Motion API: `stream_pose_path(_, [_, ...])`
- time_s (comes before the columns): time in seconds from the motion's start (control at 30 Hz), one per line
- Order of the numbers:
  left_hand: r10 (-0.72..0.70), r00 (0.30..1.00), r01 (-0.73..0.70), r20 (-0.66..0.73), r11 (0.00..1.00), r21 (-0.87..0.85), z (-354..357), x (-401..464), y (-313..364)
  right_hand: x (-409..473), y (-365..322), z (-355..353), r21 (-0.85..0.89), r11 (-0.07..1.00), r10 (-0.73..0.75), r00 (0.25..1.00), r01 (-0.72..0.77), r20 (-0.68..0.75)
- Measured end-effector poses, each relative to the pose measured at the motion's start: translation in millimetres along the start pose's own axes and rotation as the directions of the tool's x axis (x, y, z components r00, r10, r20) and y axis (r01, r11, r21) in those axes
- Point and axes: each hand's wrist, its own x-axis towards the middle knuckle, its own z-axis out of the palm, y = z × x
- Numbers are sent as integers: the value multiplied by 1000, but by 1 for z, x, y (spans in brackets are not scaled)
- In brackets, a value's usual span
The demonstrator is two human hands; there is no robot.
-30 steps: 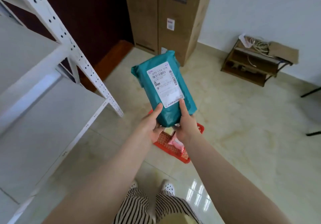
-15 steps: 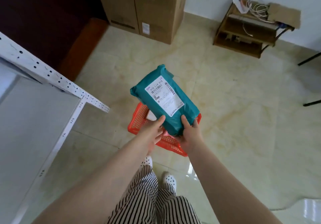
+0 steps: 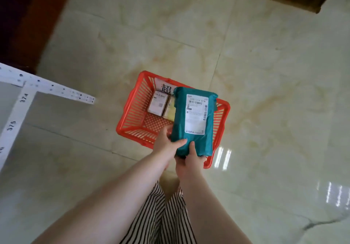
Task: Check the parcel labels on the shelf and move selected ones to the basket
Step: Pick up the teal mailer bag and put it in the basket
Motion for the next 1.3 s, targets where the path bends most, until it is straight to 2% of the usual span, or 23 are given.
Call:
stream_pose_path(0.13, [-5, 1000, 4, 19, 998, 58, 29, 70, -39, 80, 2, -15, -29, 998, 61, 998, -60, 9])
stream_pose_path(0.23, [-8, 999, 5, 36, 997, 81, 45, 113, -66, 142, 19, -26, -31, 995, 96, 994, -98, -44])
stream_pose_path(0.27, [-17, 999, 13, 42, 995, 97, 51, 128, -75, 170, 29, -32, 106, 977, 185, 983, -185, 7])
stream_pose_path(0.3, [-21, 999, 16, 49, 995, 103, 55, 139, -81, 192, 36, -37, 159, 966, 201, 979, -205, 37])
stream_pose_path(0.33, [-24, 998, 17, 60, 993, 115, 60, 152, -89, 204, 38, -36, 153, 972, 182, 983, -181, 8])
stream_pose_path(0.4, [-26, 997, 16, 73, 989, 145, 68, 175, -104, 211, 31, -36, -35, 994, 99, 995, -100, -27])
stream_pose_path(0.43, [-31, 997, 20, 70, 988, 150, 71, 184, -110, 225, 28, -40, -58, 990, 124, 992, -125, -32])
stream_pose_path(0.5, [-38, 998, 29, 57, 989, 148, 76, 202, -121, 244, 26, -36, -39, 984, 169, 983, -172, -73])
stream_pose_path(0.57, [-29, 998, 20, 53, 987, 157, 81, 215, -130, 255, 28, -32, -66, 985, 157, 986, -160, -53])
stream_pose_path(0.7, [-7, 1000, 4, 16, 989, 147, 90, 232, -143, 272, 24, -26, -52, 989, 133, 983, -140, -122])
stream_pose_path(0.87, [-17, 1000, 17, 7, 994, 108, 96, 242, -155, 293, 27, -32, -208, 966, 112, 974, -153, -195])
stream_pose_path(1.03, [-26, 999, 28, -36, 998, 52, 103, 254, -163, 314, 32, -34, -206, 970, 114, 991, -126, -70])
stream_pose_path(1.13, [-38, 997, 40, -62, 999, 34, 106, 261, -166, 327, 34, -39, -250, 956, 122, 984, -151, -127])
stream_pose_path(1.3, [-20, 997, 26, -70, 995, 93, 108, 268, -167, 337, 36, -35, -156, 970, 170, 979, -186, -111])
